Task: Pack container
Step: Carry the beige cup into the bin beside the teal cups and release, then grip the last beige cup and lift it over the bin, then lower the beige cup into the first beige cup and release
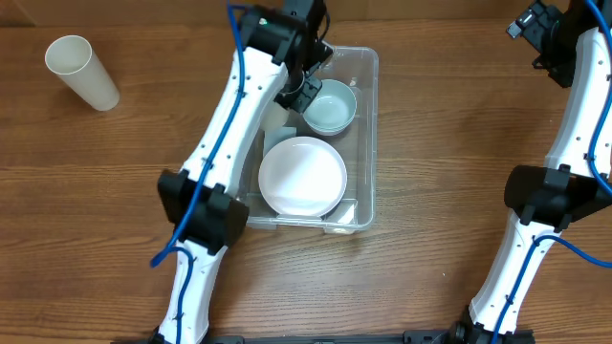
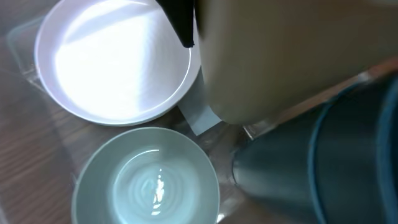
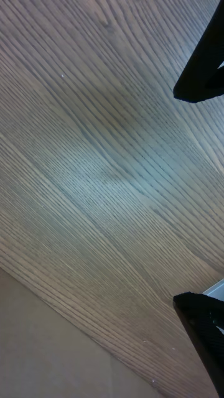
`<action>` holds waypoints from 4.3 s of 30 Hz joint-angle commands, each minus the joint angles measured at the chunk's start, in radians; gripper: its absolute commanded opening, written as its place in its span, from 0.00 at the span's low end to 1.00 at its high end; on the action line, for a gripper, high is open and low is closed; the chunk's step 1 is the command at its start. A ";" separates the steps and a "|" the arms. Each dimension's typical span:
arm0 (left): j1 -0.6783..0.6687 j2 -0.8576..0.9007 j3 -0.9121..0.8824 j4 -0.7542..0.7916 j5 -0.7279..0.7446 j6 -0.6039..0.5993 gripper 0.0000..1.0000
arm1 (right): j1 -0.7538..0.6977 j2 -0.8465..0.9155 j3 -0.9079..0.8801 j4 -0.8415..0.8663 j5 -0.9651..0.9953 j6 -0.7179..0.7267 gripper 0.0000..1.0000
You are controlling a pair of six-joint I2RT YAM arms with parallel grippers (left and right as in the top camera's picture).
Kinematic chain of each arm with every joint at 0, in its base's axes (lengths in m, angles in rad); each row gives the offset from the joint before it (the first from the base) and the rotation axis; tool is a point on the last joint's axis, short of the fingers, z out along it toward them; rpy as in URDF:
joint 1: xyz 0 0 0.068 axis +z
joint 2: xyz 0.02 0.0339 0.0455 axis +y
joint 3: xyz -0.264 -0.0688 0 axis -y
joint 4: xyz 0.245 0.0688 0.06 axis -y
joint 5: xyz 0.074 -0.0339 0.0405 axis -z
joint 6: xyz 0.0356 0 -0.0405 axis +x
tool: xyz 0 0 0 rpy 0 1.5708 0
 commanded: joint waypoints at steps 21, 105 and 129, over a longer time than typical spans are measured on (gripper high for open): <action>0.010 0.016 0.027 -0.009 -0.067 -0.001 0.52 | 0.002 -0.035 0.026 0.003 0.006 0.008 1.00; -0.006 -0.202 0.134 -0.067 0.024 0.127 0.04 | 0.002 -0.035 0.025 0.003 0.006 0.008 1.00; 0.004 -0.122 0.125 -0.125 0.035 0.040 0.47 | 0.002 -0.035 0.025 0.003 0.006 0.008 1.00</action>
